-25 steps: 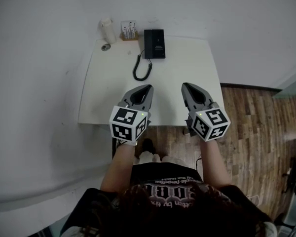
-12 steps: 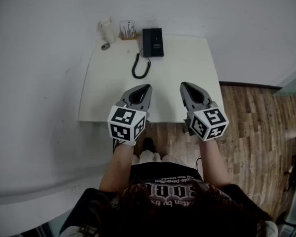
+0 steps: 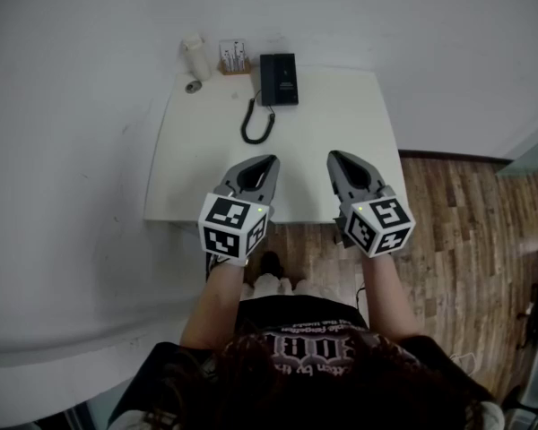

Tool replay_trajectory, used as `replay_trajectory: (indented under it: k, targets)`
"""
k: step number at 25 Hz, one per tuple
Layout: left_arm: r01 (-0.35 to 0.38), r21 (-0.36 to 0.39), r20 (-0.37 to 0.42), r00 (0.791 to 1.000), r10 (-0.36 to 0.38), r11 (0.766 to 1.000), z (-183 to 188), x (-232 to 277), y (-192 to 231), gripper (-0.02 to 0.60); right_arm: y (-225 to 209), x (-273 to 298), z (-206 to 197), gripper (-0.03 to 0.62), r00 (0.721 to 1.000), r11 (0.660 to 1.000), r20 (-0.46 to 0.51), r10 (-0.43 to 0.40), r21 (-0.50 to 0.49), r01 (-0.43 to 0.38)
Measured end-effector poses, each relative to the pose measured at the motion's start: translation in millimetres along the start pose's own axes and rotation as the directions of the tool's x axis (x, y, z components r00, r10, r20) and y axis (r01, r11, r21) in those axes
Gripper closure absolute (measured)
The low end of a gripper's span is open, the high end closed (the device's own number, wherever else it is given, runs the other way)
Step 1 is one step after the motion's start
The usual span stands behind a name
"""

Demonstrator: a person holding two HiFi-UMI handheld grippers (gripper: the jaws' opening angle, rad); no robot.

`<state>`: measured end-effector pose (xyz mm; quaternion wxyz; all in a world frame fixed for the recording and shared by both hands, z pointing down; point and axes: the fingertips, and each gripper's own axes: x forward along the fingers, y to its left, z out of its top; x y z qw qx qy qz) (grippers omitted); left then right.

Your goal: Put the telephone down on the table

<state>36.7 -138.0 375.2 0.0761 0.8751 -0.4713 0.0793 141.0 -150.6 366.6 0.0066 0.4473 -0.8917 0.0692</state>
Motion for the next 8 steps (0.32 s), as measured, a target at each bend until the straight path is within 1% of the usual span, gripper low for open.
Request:
replay_trajectory:
  k: [8]
  targets:
    - [-0.008, -0.007, -0.005, 1.000, 0.008, 1.000, -3.6, -3.7, 4.3, 0.578, -1.1, -3.3, 0.4, 0.563, 1.000, 1.000, 0.001, -0.014, -0.010, 0.014]
